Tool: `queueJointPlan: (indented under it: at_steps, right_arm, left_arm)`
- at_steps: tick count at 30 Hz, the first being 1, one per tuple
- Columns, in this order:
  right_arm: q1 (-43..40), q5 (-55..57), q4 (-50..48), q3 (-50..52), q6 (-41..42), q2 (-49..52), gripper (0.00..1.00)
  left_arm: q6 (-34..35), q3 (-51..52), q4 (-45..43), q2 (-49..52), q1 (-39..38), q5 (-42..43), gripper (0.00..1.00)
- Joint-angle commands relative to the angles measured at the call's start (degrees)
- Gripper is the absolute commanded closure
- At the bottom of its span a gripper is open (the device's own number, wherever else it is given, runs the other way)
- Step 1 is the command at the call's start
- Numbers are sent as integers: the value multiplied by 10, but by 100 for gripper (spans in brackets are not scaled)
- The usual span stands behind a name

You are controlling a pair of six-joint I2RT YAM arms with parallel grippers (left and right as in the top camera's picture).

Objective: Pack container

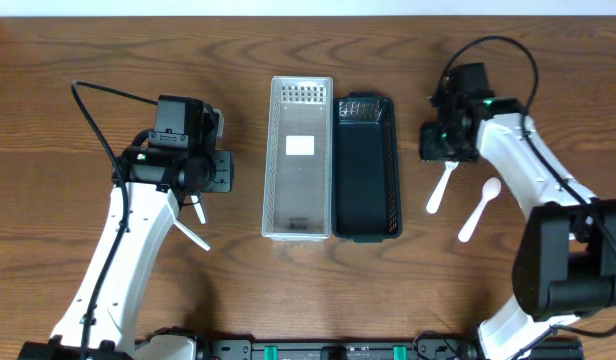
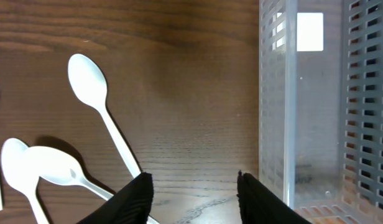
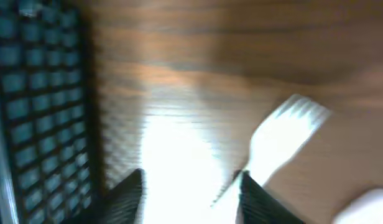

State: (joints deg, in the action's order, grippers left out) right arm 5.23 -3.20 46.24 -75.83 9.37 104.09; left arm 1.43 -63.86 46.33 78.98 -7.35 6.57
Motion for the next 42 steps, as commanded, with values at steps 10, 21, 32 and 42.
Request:
queueJointPlan:
  at_steps: [10,21,32,42]
  right_arm:
    - [-74,53,157,-66,106,-241,1]
    - [-50,41,203,-49,290,-231,1]
    - [-48,21,173,-50,290,-45,1]
    - [-33,23,150,-57,289,39,1]
  left_arm:
    - [-5,-10,57,-145,-1,-12,14]
    - [0,-10,104,-199,-1,-12,2]
    - [0,-10,104,-199,-1,-12,2]
    - [0,-10,104,-199,-1,-12,2]
